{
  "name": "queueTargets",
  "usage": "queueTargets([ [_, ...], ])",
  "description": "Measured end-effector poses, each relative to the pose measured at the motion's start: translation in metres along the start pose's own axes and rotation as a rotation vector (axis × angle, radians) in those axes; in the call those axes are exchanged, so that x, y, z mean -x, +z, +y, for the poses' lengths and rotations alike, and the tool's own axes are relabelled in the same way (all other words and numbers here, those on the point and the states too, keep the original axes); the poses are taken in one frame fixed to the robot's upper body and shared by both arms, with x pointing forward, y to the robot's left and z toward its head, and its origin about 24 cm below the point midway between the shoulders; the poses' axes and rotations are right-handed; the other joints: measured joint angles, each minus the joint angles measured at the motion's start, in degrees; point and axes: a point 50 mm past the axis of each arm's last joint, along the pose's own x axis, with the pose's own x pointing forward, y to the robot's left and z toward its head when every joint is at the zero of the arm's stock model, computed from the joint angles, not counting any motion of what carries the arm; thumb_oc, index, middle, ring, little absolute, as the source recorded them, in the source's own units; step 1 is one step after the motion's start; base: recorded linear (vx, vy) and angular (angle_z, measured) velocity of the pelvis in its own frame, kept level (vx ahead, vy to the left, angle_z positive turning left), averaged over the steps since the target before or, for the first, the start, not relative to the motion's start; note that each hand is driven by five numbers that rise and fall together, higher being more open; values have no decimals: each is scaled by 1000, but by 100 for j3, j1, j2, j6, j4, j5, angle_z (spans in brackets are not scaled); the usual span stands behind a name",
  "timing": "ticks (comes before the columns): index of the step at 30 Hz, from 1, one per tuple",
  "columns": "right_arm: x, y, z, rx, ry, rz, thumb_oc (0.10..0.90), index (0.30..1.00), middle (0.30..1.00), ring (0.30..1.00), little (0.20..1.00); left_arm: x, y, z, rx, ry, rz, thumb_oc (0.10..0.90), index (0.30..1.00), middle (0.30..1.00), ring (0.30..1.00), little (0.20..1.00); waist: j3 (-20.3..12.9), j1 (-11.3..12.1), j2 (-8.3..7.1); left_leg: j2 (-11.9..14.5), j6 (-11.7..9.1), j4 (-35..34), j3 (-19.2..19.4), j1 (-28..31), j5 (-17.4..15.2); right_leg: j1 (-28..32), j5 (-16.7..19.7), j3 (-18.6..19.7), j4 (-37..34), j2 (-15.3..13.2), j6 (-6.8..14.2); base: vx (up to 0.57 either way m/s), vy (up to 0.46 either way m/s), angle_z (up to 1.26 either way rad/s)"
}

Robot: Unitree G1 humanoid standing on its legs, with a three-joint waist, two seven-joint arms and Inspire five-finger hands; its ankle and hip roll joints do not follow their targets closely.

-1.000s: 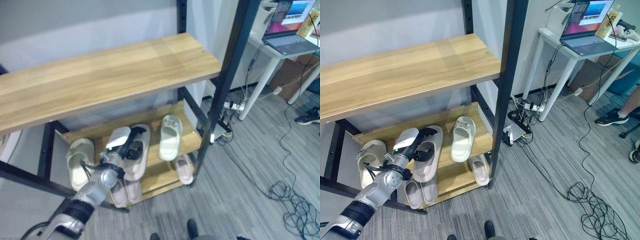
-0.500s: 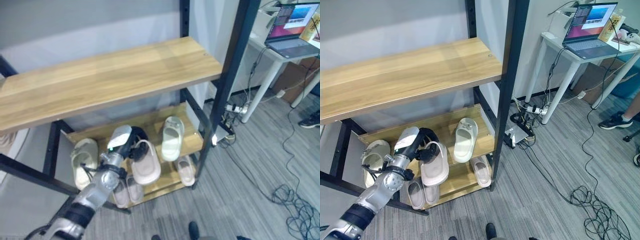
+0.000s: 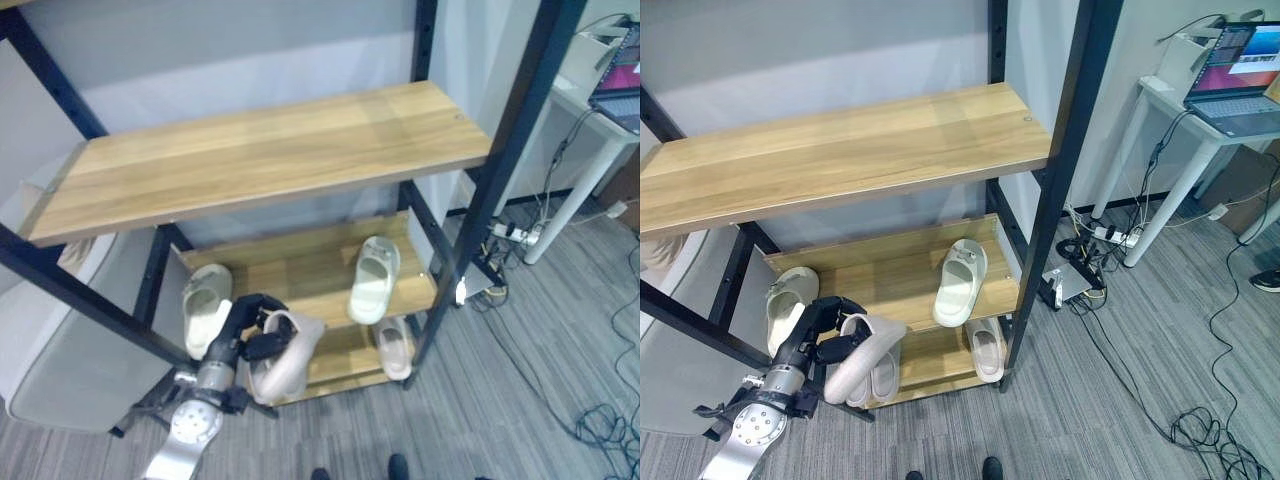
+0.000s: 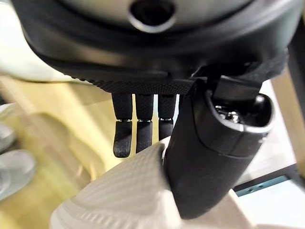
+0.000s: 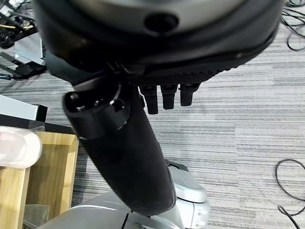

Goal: Arrange the slippers neatly on the shoe rack.

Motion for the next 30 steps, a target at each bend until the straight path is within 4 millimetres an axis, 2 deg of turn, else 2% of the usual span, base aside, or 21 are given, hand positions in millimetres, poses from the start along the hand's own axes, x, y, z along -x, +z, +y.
queueTargets([
  [5,0,-1,0,2,1,3,800,900,900,900,900,15,-15,-13,60,-82,78,400,300,300,300,300,5,25,7,-3,-3,0,-113,13,7,57,-25,-117,0,-8,4,-31,-21,10],
  [9,0,2,-1,5,-2,-9,800,900,900,900,900,16,-17,-23,122,-157,101,400,300,300,300,300,21,28,33,2,-15,19,-149,-50,32,29,-25,-147,0,-1,2,-125,-29,7],
  [11,-1,5,-2,11,-3,-21,800,900,900,900,900,13,-14,-26,129,-178,89,400,300,300,300,300,149,24,61,1,-22,22,-166,-71,62,11,-8,-181,2,-2,-11,-289,-24,5],
  [12,-1,7,-3,20,-5,-25,800,900,900,900,900,11,-12,-30,127,-192,78,400,300,300,300,300,202,29,49,2,-32,89,-200,-292,82,-188,6,-234,35,-13,1,-455,-26,15],
  [13,-3,16,-6,27,-11,-46,800,900,900,900,900,4,-5,-32,123,-205,49,400,300,300,300,300,375,23,62,-24,-41,235,-276,-531,114,-338,55,-268,142,-19,-2,-342,-18,17],
  [14,-4,24,-9,33,-20,-67,800,900,900,900,900,-1,0,-34,121,-214,26,400,300,300,300,300,462,3,147,-21,-48,389,-287,-719,106,-534,18,-277,287,-32,-34,-355,-45,15],
  [16,-9,60,-19,36,-56,-150,800,900,900,900,900,-23,20,-35,98,-216,-59,400,300,300,300,300,898,16,162,-47,-76,1077,-299,-1633,82,-1486,-62,-337,1063,-100,-84,-311,-50,8],
  [17,-10,79,-23,30,-72,-195,800,900,900,900,900,-34,26,-34,84,-211,-82,400,300,300,300,300,1159,18,115,-45,-55,1194,-306,-1879,19,-1809,-193,-348,1380,-84,-115,-230,-21,6],
  [19,-9,94,-23,22,-79,-245,800,900,900,900,900,-44,30,-30,63,-196,-90,400,300,300,300,300,1383,14,-33,-58,-79,1349,-290,-2078,67,-2161,-326,-320,1810,-106,-141,-268,11,-2],
  [20,-7,103,-26,17,-96,-293,800,900,900,900,900,-48,36,-27,55,-172,-114,400,300,300,300,300,1383,25,-143,-80,-77,1769,-285,-2599,-193,-2783,-590,-260,2380,-203,-199,-334,26,-6],
  [22,-2,126,-35,19,-146,-384,800,900,900,900,900,-57,50,-25,30,-135,-170,400,300,300,300,300,1416,15,-160,-90,-18,2590,-249,-3590,-392,-3706,-702,-208,3012,-212,-210,-198,13,-9],
  [23,3,148,-43,11,-181,-453,800,900,900,900,900,-66,66,-22,5,-109,-227,400,300,300,300,300,1552,25,-152,-78,-35,3056,-240,-4161,-520,-4266,-765,-166,3442,-215,-224,-67,-1,-12],
  [25,10,175,-50,-32,-211,-541,800,900,900,900,900,-78,87,-19,-15,-86,-296,400,300,300,300,300,1935,-18,-150,-84,-15,3651,-255,-4611,-681,-4736,-942,-86,4073,-277,-287,-136,30,-4],
  [26,14,186,-50,-36,-219,-585,800,900,900,900,900,-83,97,-20,-36,-74,-336,400,300,300,300,300,2014,-56,-145,-80,2,3950,-254,-4812,-759,-4950,-993,-29,4316,-257,-265,-149,54,-3],
  [29,27,207,-53,-54,-250,-702,800,900,900,900,900,-89,132,-15,-95,-14,-476,400,300,300,300,300,1983,-22,-127,-54,-17,4788,-302,-5657,-1088,-5785,-1239,29,5094,-245,-334,42,39,-8],
  [30,35,228,-54,-63,-256,-762,800,900,900,900,900,-95,152,-11,-112,26,-537,400,300,300,300,300,2076,-108,-133,-38,4,5115,-312,-5925,-1186,-6026,-1286,57,5335,-222,-253,-48,56,-7],
])
